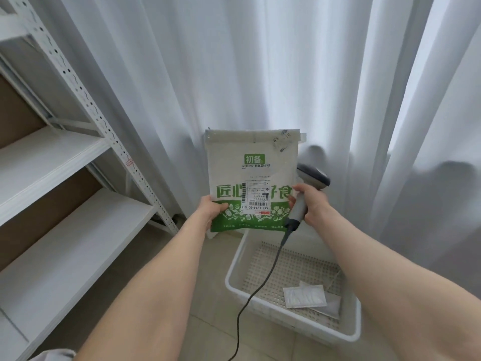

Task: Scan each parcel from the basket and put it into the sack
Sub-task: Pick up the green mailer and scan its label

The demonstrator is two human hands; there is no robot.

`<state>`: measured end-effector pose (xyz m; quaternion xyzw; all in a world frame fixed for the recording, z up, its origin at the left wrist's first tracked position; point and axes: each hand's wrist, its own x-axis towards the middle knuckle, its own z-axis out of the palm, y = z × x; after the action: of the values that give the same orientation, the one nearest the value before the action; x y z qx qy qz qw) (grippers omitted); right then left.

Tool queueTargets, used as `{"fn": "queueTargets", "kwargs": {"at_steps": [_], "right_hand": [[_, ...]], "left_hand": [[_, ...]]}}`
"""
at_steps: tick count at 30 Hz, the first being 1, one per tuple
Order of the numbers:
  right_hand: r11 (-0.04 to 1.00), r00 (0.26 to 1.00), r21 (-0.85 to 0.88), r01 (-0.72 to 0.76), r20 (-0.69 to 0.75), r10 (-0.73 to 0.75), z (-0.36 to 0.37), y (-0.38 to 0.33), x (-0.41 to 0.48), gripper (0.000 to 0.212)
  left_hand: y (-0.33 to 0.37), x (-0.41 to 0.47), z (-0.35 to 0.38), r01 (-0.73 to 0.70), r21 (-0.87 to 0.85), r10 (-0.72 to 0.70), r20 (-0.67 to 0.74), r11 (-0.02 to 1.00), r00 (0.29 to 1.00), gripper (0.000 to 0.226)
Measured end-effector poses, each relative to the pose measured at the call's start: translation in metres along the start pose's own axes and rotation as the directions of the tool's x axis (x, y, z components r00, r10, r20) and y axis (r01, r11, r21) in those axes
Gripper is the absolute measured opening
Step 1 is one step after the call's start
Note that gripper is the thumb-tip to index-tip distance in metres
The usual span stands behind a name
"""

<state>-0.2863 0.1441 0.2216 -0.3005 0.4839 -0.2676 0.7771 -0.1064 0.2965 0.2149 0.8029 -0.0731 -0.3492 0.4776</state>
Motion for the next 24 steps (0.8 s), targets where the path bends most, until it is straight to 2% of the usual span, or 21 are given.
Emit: {"fn": "queueTargets", "kwargs": {"at_steps": [4, 7, 9, 12, 24], "right_hand": [[0.993, 0.995, -0.068, 0.101, -0.001, -0.101, -0.016, 0.0, -0.015, 0.015], [0.967, 0.981, -0.218, 0.13, 0.17, -0.094, -0.021, 0.0, -0.033, 0.004], [0.937, 0.959, -0.31, 0.163, 0.272, -0.077, -0.022, 0.0, -0.043, 0.007], [0.92, 0.94, -0.348, 0.179, 0.338, -0.055, -0.024, 0.0, -0.052, 0.01], [0.875, 0.943, -0.446, 0.188, 0.331, -0.034, -0.04, -0.019, -0.071, 0.002]], "left_hand": [[0.008, -0.005, 0.006, -0.054, -0.028, 0.047, -0.202, 0.998, 0.978, 0.017], [0.02, -0.013, 0.011, -0.086, -0.053, 0.068, -0.275, 0.995, 0.959, 0.024], [0.027, -0.018, 0.016, -0.1, -0.049, 0.081, -0.29, 0.994, 0.953, 0.025], [0.033, -0.026, 0.022, -0.115, -0.038, 0.098, -0.307, 0.993, 0.947, 0.025], [0.038, -0.048, 0.035, -0.13, -0.018, 0.116, -0.339, 0.991, 0.934, 0.025]]}}
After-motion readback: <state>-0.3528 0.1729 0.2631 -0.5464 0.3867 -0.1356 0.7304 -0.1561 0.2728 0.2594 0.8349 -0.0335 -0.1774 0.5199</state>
